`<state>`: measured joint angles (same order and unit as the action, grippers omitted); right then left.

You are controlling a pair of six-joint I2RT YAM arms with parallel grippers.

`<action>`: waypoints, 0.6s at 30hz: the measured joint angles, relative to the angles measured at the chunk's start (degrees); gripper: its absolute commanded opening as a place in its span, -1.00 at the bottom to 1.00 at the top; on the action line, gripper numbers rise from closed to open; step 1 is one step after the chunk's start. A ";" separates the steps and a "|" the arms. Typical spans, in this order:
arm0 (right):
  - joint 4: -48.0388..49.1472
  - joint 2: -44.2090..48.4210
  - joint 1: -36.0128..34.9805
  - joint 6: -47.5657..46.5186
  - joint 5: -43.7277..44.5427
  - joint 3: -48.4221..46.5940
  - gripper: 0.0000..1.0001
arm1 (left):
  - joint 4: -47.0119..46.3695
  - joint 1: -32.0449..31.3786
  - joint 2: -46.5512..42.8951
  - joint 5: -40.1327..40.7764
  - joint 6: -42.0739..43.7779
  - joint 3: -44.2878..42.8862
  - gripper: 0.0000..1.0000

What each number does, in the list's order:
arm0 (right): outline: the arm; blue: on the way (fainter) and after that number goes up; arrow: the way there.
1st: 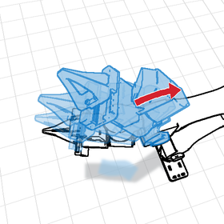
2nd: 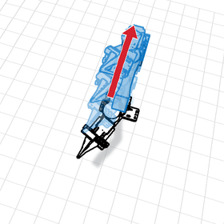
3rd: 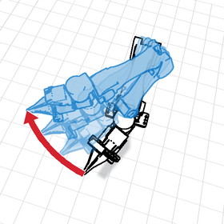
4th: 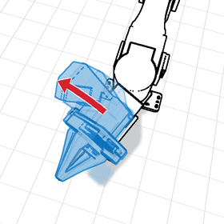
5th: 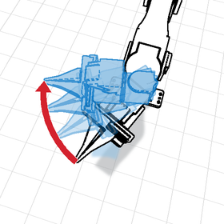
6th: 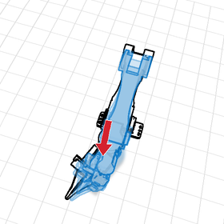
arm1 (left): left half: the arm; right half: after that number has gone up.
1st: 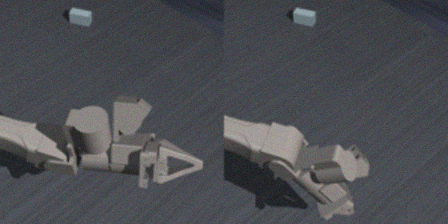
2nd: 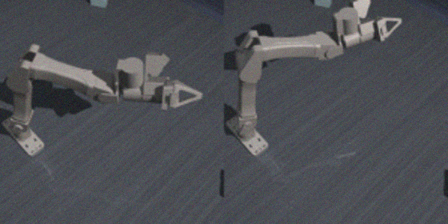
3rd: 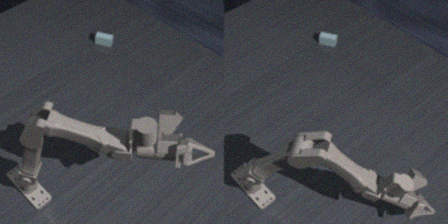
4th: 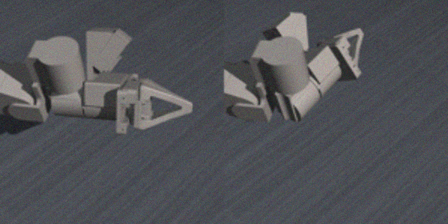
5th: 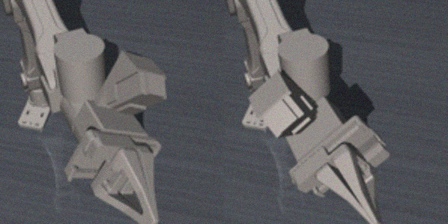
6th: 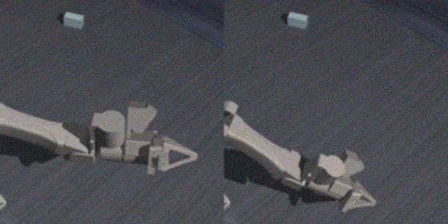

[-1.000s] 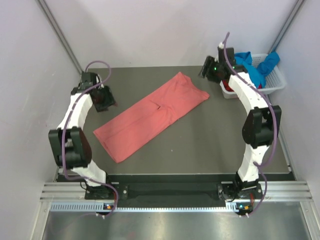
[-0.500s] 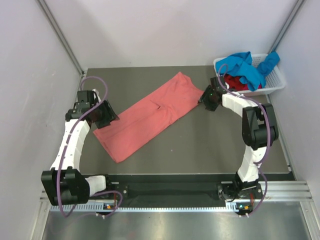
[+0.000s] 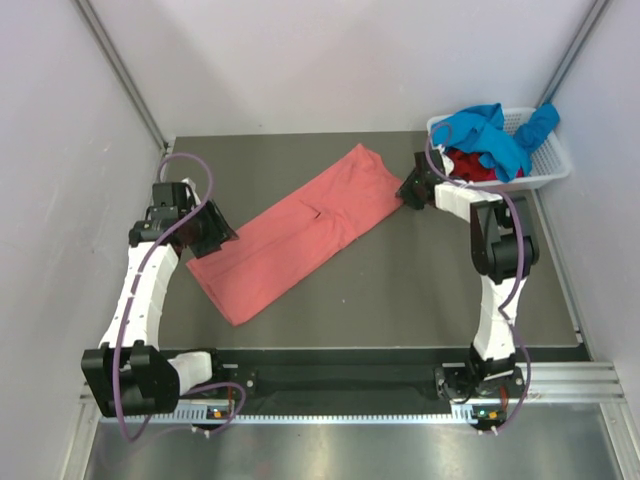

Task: Fold and stack the t-shirts
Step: Fold the tshirt

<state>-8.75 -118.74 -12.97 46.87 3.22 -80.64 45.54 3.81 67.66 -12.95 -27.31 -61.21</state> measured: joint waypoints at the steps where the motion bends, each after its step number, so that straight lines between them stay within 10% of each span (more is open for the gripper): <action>1: -0.20 -0.57 0.00 -0.22 0.39 -0.63 -0.45 | 0.00 0.00 0.09 0.09 0.02 0.00 0.15; 6: -1.31 -6.27 0.46 -2.12 1.25 -8.52 -1.00 | -0.07 0.00 1.44 0.61 0.44 0.00 0.13; 12: -3.69 -17.14 1.01 -8.31 1.38 -26.27 -1.00 | -0.70 -0.48 5.60 3.13 2.29 -0.02 0.22; 18: -4.96 -29.99 2.40 -14.93 -0.74 -47.98 -0.16 | -3.98 -0.81 11.63 3.52 4.50 0.00 0.67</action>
<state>-13.72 -148.73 -10.57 31.94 2.48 -128.62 41.56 3.01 79.29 -9.43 -22.81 -61.21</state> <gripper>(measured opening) 0.320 0.804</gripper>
